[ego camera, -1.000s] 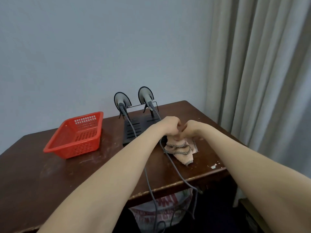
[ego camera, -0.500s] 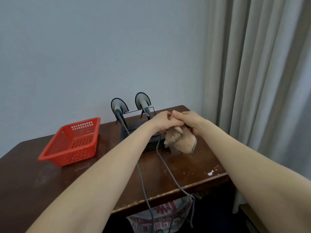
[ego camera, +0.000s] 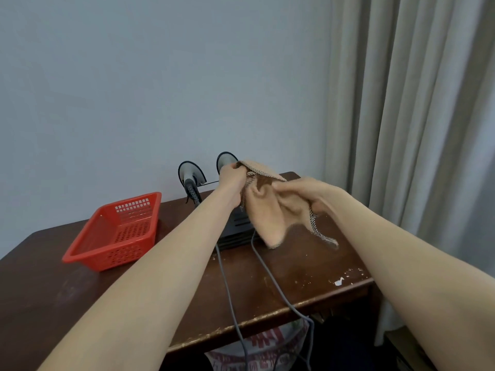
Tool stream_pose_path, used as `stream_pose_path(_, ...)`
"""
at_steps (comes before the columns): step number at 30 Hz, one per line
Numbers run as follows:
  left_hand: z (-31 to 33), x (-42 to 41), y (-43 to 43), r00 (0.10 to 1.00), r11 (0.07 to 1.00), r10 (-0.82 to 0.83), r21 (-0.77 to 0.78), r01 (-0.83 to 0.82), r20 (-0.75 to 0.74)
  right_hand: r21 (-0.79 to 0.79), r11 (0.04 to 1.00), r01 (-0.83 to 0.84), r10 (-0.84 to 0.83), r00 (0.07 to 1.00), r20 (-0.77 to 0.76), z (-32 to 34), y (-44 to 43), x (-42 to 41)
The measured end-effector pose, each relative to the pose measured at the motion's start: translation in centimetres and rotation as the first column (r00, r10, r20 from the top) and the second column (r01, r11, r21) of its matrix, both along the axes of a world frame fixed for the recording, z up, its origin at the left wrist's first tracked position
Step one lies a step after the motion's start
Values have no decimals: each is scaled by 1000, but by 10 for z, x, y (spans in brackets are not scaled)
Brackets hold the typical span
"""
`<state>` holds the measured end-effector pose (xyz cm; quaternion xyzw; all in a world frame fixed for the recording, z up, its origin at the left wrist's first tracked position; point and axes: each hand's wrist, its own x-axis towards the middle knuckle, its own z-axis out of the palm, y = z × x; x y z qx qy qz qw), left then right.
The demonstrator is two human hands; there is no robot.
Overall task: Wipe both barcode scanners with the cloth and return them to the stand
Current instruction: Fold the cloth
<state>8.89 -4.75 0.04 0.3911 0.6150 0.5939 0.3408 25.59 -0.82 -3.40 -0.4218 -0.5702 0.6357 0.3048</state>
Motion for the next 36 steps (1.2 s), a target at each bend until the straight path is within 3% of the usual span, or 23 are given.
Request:
stream_pose_path(3, 4, -10, -4, 999, 998, 54, 40, -54, -4, 52, 999, 7, -17, 981, 192, -3, -3, -5)
stream_pose_path(6, 8, -22, -10, 993, 993, 98, 70, -93, -68, 1, 993, 122, -122, 989, 82, -3, 0, -9)
stream_pose_path(9, 9, -32, -16, 982, 989, 149, 23, -147, -119, -91, 987, 132, -136, 990, -42, -1, 0, -15)
stream_pose_path(12, 7, -42, -19, 985, 987, 156, -38, -159, -72, -214, 969, 121, -155, 976, -152, 3, -3, -22)
stream_pose_path(15, 11, -46, -27, 989, 987, 141, -84, -137, 48, -194, 974, 112, -133, 986, -97, 3, -6, -23)
stream_pose_path(18, 12, -51, -28, 990, 986, 135, -109, -129, 45, -138, 983, 117, -121, 992, -19, 2, -5, -25)
stream_pose_path(22, 11, -51, -30, 996, 986, 84, -142, -83, 2, -196, 967, 165, -188, 976, -108, 3, -2, -32)
stream_pose_path(25, 7, -54, -34, 996, 981, 22, -192, -39, -87, -250, 965, 75, -123, 975, -183, 8, -5, -33)
stream_pose_path(27, 5, -58, -33, 997, 989, 42, -135, -51, -70, -193, 981, 20, -40, 994, -100, 11, -8, -33)
stream_pose_path(30, 8, -65, -29, 979, 979, 201, 26, -201, -20, -81, 995, -60, 74, 978, 193, 11, -13, -35)
stream_pose_path(32, 9, -72, -25, 961, 958, 276, 78, -274, -11, -80, 997, -25, 47, 958, 283, 10, -17, -38)
stream_pose_path(34, 9, -79, -24, 946, 943, 323, 98, -319, -21, -87, 994, 61, -39, 972, 230, 8, -18, -40)
stream_pose_path(36, 8, -86, -24, 942, 937, 335, 120, -329, -33, -167, 979, 113, -110, 994, 26, 6, -15, -41)
